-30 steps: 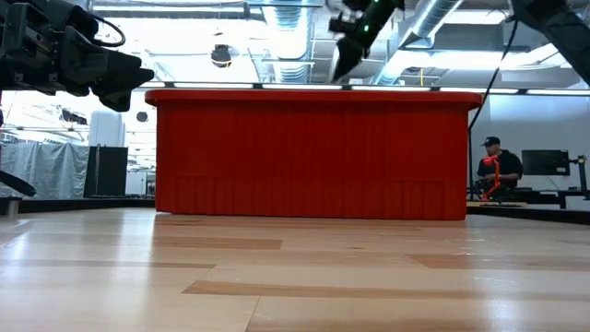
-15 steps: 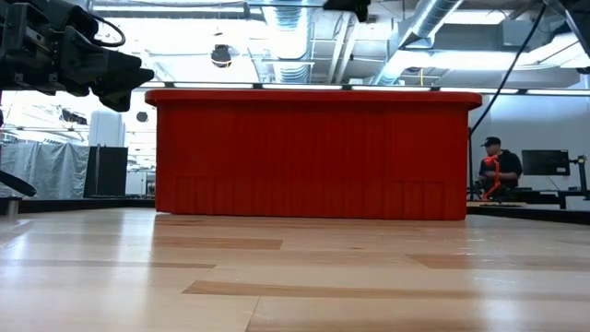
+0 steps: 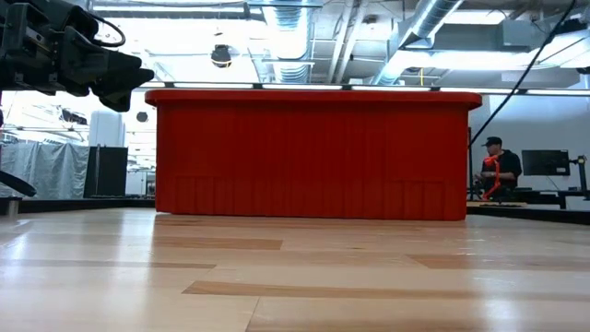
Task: Pick and place slides into bin
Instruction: Return to Home Position
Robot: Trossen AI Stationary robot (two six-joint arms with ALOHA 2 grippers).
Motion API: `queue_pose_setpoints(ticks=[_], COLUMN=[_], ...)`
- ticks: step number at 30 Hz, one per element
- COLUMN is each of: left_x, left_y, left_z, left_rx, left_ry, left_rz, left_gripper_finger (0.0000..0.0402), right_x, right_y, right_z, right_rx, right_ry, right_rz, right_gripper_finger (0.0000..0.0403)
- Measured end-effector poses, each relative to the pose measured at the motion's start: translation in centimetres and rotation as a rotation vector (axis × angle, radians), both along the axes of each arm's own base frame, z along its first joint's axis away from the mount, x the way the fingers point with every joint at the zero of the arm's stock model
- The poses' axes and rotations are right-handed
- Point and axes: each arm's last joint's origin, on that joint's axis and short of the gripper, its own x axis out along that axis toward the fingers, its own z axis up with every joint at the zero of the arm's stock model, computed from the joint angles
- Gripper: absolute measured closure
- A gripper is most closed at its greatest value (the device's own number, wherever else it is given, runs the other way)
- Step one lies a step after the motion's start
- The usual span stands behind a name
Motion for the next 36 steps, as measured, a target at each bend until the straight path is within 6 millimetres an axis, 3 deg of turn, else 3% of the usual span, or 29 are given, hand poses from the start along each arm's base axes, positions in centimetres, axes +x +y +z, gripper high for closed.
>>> queue_pose_setpoints(ticks=[7,12,21,30,36], left_x=[0.0,0.0,0.0,0.0,0.0], left_y=[0.0,0.0,0.0,0.0,0.0], left_z=[0.0,0.0,0.0,0.0,0.0], left_rx=[0.000,0.000,0.000,0.000,0.000], left_ry=[0.000,-0.001,0.000,-0.001,-0.001], left_rz=[0.000,0.000,0.000,0.000,0.000], left_gripper_finger=[0.0262,0.0262,0.0262,0.0262,0.0262], right_x=[-0.1,-1.3,-5.2,-6.7,-7.4], right_y=[4.6,8.6,14.9,18.5,19.3], right_z=[-2.6,-6.2,-13.7,-20.0,-23.2], right_rx=[0.004,0.006,0.035,0.051,0.063], right_ry=[-0.072,-0.179,-0.285,-0.187,-0.173], right_rz=[0.025,0.089,0.174,0.354,0.324], right_gripper_finger=[0.0402,0.0402,0.0403,0.0402,0.0403])
